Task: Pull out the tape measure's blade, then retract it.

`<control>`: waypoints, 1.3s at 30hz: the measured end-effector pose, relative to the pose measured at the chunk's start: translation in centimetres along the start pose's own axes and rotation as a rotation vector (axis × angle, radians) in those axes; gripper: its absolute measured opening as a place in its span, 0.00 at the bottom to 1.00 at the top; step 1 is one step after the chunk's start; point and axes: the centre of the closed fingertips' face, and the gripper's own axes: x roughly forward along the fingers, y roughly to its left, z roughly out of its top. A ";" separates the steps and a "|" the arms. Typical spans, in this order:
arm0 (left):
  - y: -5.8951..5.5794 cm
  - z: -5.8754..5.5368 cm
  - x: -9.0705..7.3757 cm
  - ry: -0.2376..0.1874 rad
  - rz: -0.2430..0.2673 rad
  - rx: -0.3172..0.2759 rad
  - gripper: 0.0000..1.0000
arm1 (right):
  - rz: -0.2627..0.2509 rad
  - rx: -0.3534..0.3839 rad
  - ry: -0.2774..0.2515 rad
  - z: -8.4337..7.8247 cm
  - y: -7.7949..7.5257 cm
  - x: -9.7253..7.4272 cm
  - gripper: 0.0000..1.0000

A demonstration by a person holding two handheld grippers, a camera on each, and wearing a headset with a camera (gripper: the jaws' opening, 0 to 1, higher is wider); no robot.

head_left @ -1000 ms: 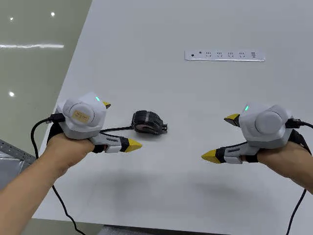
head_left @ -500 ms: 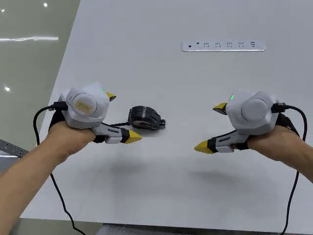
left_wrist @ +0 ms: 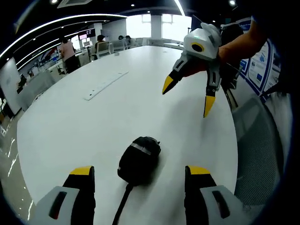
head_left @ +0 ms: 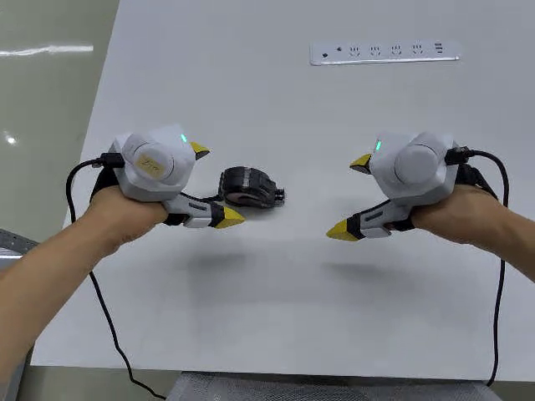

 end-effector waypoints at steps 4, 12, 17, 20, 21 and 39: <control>-0.1 -0.2 0.8 0.024 -0.023 0.039 0.73 | 0.020 -0.015 0.009 -0.1 0.1 0.8 0.72; -0.4 -0.1 2.2 0.043 -0.056 0.071 0.71 | 0.047 -0.046 0.008 0.0 0.0 2.4 0.70; -0.4 0.1 2.9 0.051 -0.071 0.110 0.68 | 0.062 -0.072 0.006 0.1 0.2 3.2 0.70; -0.6 0.2 3.3 0.059 -0.086 0.137 0.67 | 0.067 -0.084 0.004 0.3 0.1 3.7 0.69; -0.6 0.2 3.4 0.058 -0.090 0.140 0.66 | 0.070 -0.086 0.001 0.4 0.0 3.9 0.69; -0.3 -0.3 4.4 0.079 -0.130 0.197 0.57 | 0.105 -0.168 -0.001 1.6 0.1 5.9 0.60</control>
